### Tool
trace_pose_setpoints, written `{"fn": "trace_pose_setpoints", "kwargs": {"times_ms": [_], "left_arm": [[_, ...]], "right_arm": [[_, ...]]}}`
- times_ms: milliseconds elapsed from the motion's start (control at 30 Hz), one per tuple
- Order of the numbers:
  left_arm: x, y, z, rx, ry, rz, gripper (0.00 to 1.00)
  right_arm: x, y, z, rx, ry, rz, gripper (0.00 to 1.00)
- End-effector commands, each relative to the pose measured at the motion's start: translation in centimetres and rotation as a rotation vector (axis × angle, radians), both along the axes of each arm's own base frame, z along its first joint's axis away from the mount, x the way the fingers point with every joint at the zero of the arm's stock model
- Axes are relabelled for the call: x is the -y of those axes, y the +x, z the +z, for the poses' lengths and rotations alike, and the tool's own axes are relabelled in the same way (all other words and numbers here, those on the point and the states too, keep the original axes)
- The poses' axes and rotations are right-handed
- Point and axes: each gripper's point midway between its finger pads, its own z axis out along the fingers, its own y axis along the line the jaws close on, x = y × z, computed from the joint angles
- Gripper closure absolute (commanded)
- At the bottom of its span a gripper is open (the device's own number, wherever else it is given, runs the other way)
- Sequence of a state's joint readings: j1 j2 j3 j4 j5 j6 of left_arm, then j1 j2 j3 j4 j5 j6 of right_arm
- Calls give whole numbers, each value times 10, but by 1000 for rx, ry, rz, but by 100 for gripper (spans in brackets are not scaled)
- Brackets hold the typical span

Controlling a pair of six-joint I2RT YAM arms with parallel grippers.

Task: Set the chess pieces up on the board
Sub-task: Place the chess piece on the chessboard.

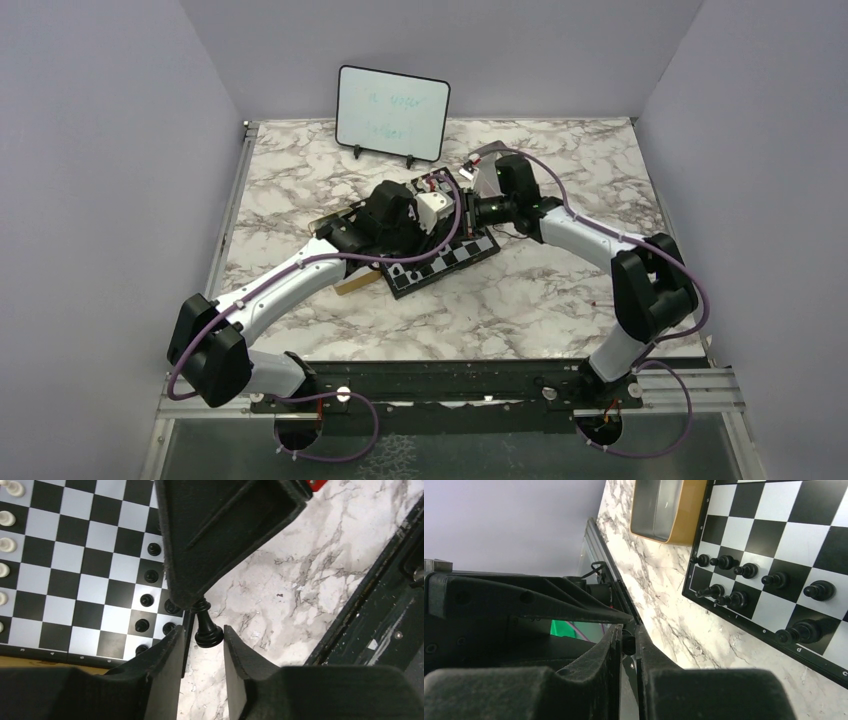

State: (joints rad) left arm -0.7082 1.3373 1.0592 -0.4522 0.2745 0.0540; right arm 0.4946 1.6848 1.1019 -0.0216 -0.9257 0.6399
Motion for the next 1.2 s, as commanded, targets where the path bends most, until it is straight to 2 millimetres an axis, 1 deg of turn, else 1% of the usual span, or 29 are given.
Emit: {"fn": "trace_pose_setpoints", "kwargs": {"times_ms": [0, 100, 200, 233, 300, 400, 500, 567, 600, 633, 700, 800, 933, 1100, 1167], "left_arm": [[-7, 15, 8, 60, -2, 84, 62], [-9, 15, 5, 46, 3, 106, 58], [-14, 14, 2, 42, 20, 126, 50], [-16, 15, 2, 31, 21, 157, 47], [-21, 15, 0, 17, 23, 193, 41], [-22, 14, 1, -2, 5, 226, 25], [-27, 19, 3, 0, 3, 280, 21], [-36, 27, 4, 8, 17, 335, 17], [-39, 31, 5, 10, 16, 354, 8], [-43, 36, 7, 8, 11, 379, 2], [-56, 46, 8, -33, -1, 440, 1], [-77, 59, 11, -117, -91, 515, 1], [-120, 76, 15, -190, -188, 673, 1], [-172, 83, 10, -298, -324, 860, 1], [-182, 83, 10, -305, -363, 896, 1]], "right_arm": [[1, 10, 16, 58, 13, -75, 90], [4, 20, 16, 67, 7, -136, 90], [10, 35, 15, 104, -21, -206, 90], [12, 40, 14, 126, -44, -229, 90], [19, 50, 8, 179, -113, -267, 90], [34, 61, -7, 222, -225, -324, 90], [47, 67, -14, 261, -308, -362, 90], [53, 69, -16, 282, -345, -380, 90], [55, 69, -15, 295, -362, -389, 90], [56, 69, -14, 312, -374, -394, 90], [57, 67, -15, 344, -406, -403, 90], [55, 63, -16, 379, -439, -400, 90], [48, 59, -12, 447, -499, -397, 91], [38, 52, -6, 520, -556, -396, 92], [33, 50, -7, 557, -589, -398, 92]]}}
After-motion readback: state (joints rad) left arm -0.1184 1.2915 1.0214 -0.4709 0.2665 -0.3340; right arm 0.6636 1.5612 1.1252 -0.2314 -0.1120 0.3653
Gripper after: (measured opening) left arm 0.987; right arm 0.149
